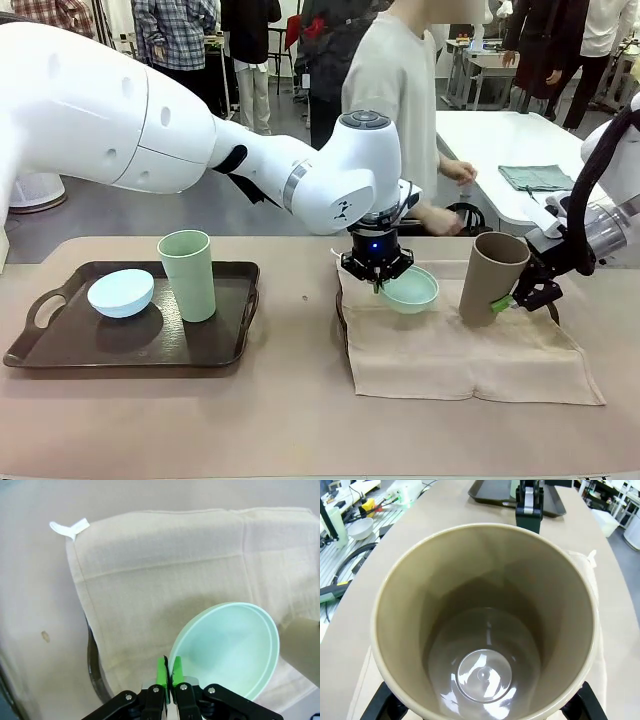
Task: Set up a tray with a mat and arrange the tableware.
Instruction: Place the Picnic Bowl and Reusable plastic cup back onto the Handle tray in front of the human's position.
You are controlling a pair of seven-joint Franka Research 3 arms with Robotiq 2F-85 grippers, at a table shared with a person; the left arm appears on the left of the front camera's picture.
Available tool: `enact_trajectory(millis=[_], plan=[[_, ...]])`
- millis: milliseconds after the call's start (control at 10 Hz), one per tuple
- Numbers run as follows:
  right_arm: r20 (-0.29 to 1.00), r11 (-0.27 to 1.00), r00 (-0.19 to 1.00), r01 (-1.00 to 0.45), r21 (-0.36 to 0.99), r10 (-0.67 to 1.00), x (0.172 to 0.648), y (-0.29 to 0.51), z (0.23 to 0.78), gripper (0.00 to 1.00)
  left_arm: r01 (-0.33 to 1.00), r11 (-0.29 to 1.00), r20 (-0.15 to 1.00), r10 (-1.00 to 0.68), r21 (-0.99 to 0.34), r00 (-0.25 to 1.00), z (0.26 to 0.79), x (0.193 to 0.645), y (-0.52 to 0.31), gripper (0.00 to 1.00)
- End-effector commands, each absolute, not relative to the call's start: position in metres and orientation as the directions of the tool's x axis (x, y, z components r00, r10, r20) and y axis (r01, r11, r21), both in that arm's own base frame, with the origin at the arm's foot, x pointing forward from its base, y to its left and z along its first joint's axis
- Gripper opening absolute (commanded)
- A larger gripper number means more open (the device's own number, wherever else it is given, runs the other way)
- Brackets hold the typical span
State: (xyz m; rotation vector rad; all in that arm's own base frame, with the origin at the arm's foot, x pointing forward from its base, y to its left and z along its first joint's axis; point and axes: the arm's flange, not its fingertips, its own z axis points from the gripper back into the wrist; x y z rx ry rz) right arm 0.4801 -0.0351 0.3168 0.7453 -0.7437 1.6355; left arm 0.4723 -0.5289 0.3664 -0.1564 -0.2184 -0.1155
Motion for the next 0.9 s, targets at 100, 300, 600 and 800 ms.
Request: enact_trajectory(millis=[100,300,600,800], plan=[[0.796,-0.166,-0.181,-0.981,-0.103,0.578,0.486,-0.033,0.307,0.81,0.123,0.982,0.204,-0.092,-0.142,0.975,0.362,0.472,-0.531,0.04],[0.794,-0.168,-0.182,-0.981,-0.101,0.580,0.487,-0.034,0.307,0.81,0.122,0.982,0.202,-0.092,-0.145,0.975,0.357,0.475,-0.531,0.04],[0.802,-0.172,-0.171,-0.981,-0.087,0.572,0.487,-0.034,0.308,1.00,0.131,0.982,0.192,-0.103,-0.138,0.976,0.355,0.477,-0.531,0.64],[0.780,-0.144,-0.156,-0.986,-0.086,0.606,0.486,-0.037,0.316,1.00,0.135,0.981,0.190,-0.107,-0.142,0.976,0.361,0.475,-0.528,1.00]])
